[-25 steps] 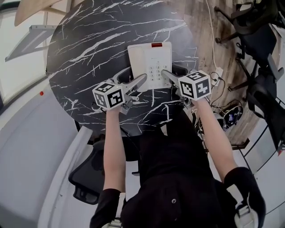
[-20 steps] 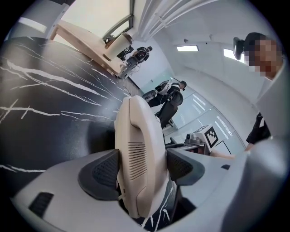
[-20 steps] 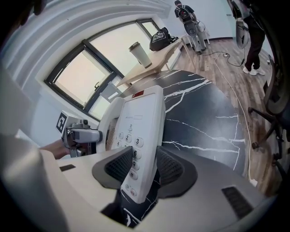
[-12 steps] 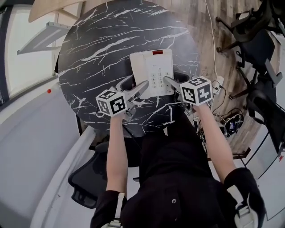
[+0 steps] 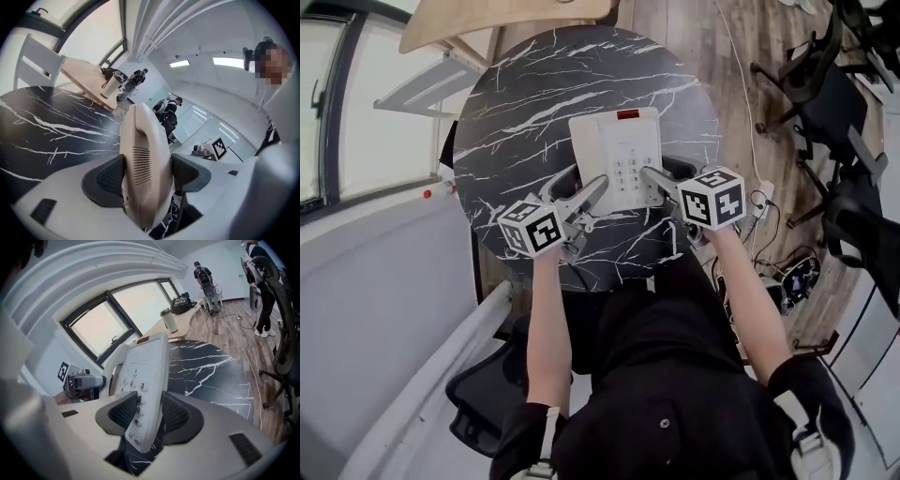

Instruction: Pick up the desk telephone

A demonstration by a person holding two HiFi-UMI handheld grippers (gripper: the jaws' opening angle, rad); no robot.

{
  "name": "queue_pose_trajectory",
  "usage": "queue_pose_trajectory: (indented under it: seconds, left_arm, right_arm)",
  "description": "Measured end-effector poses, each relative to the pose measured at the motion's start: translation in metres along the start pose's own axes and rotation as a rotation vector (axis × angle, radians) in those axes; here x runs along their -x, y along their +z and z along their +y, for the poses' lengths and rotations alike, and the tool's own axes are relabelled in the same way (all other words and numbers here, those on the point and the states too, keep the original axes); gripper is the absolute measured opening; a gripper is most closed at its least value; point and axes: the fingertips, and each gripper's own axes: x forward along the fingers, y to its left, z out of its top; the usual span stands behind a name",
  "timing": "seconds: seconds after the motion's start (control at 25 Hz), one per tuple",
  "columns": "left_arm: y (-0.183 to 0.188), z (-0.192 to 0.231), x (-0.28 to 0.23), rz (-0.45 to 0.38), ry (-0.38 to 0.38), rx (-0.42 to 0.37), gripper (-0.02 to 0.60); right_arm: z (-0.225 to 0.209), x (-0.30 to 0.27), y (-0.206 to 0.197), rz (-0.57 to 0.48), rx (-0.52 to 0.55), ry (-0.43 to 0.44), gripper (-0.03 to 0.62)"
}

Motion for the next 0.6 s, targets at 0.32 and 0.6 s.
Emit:
queue_pose_trajectory:
  seconds: [0.32,0.6]
  left_arm:
    - [0.020,-0.034,0.065,-0.083,0.020,-0.129,0.327]
    - [0.032,-0.068,0.127,-0.179,0.042,-0.180,0.325]
  right_arm:
    - [0.066,0.023,0.014,-0.102,0.084,0.028,0.179]
    - [0.128,0.050,0.027,-0.180,0.186,0.046,0.178]
